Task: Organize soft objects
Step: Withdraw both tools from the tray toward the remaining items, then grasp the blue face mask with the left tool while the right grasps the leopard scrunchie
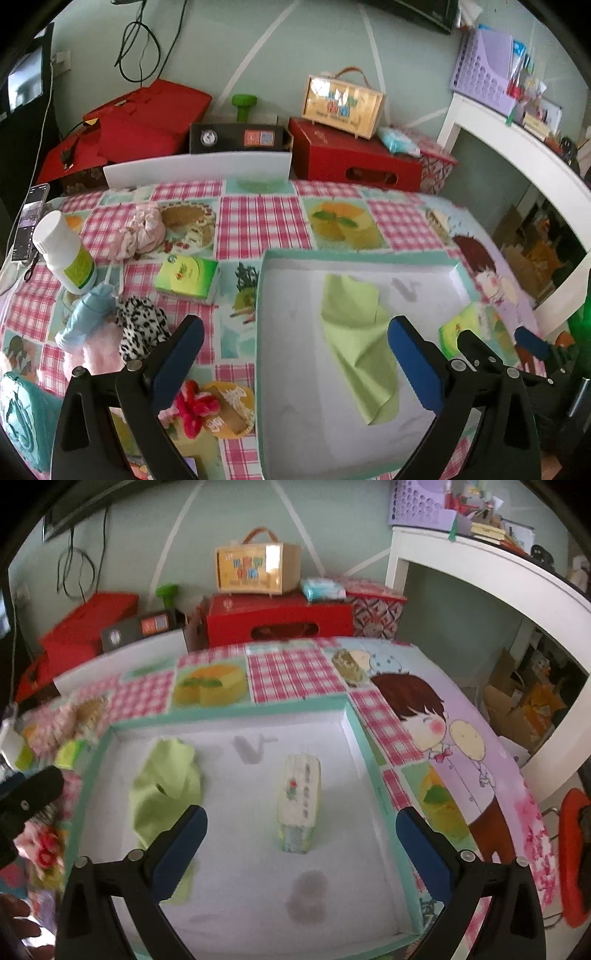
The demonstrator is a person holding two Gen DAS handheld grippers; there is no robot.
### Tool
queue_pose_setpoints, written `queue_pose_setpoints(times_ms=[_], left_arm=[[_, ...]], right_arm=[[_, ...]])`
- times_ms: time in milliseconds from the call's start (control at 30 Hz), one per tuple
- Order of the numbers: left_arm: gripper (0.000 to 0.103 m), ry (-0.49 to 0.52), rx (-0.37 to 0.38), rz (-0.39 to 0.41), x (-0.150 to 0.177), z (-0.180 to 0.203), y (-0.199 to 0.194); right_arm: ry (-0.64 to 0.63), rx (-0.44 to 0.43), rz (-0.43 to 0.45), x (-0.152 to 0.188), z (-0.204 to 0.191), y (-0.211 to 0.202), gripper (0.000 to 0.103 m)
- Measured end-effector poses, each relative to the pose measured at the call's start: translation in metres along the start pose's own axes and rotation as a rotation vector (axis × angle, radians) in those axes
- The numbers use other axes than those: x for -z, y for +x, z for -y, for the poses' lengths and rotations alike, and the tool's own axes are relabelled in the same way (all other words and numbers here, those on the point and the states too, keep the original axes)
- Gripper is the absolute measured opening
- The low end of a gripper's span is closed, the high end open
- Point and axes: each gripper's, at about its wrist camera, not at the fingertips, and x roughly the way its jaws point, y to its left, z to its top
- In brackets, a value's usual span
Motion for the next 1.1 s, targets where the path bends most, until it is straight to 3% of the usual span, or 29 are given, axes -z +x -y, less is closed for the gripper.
queue_pose_setpoints(times_ms=[133, 400, 733, 867, 1100], left_arm=[[0.100, -0.019, 0.006, 0.058, -0.006, -0.012, -0.009], [0.100, -0.027, -0.062, 0.146, -0.016, -0.037, -0.023], [0.100, -0.161, -0.011, 0.127, -0.023, -0.094, -0.027], [0.100, -0.182, -0.054, 0.153, -0.025, -0.114, -0.034], [0.100, -0.227, -0.116, 0.074, -0.025, -0.159, -0.040]], right_arm=[[0.054, -0.047, 0.009, -0.003, -0.002, -0.004, 0.103], [0.024, -0.017, 0.002, -0.002, -0.018, -0.001, 0.103], [-0.035, -0.067, -0.005, -0.003, -0.052, 0.001, 0.103], [-0.044, -0.105, 0.047, -0.010, -0.068, -0.009, 0.103], [-0.092, -0.202, 0.047, -0.024, -0.112, -0.016, 0.103]])
